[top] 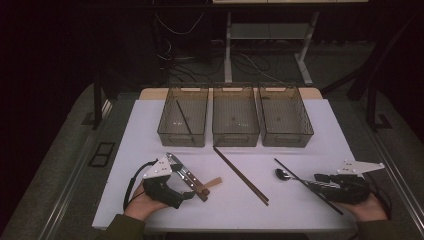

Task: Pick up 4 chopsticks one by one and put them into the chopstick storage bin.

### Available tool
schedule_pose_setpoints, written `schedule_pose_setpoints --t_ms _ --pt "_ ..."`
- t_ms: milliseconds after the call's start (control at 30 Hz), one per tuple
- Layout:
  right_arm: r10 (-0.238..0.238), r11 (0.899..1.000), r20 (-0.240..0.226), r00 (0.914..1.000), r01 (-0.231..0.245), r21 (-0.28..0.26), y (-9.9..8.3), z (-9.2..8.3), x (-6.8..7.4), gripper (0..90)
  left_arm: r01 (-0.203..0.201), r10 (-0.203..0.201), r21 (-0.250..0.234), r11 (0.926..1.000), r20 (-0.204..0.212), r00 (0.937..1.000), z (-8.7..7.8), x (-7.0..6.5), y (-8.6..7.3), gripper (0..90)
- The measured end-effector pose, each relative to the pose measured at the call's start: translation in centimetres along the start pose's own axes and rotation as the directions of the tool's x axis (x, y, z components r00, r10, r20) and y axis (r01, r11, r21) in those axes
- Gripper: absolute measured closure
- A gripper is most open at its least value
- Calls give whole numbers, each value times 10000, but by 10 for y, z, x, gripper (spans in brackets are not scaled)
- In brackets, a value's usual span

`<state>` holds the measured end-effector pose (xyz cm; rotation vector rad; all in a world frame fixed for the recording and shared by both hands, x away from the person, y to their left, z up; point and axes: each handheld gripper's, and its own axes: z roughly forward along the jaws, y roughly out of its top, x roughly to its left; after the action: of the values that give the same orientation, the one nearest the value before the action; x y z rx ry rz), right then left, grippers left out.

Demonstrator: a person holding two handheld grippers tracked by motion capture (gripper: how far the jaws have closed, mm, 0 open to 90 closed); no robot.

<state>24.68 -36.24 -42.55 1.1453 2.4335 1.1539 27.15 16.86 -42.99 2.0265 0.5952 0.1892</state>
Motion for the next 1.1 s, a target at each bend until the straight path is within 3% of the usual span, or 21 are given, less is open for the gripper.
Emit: schedule_pose_setpoints --t_ms 167,367,900,1100 --pt "-89 9995 256 9996 81 317 -12 -4 -3 611 22 -22 -4 10000 -31 10000 0 0 0 0" --pt "-22 9991 84 10000 18 435 -22 -8 -7 699 5 -5 52 10000 -22 10000 0 0 0 0" --pt "-301 9930 -128 9995 314 1141 -24 3 -3 800 -6 6 68 10000 -13 10000 1 -1 0 0" --pt "-565 9910 73 9984 552 1222 -23 4 -2 844 -44 44 101 9999 -17 10000 1 0 0 0"
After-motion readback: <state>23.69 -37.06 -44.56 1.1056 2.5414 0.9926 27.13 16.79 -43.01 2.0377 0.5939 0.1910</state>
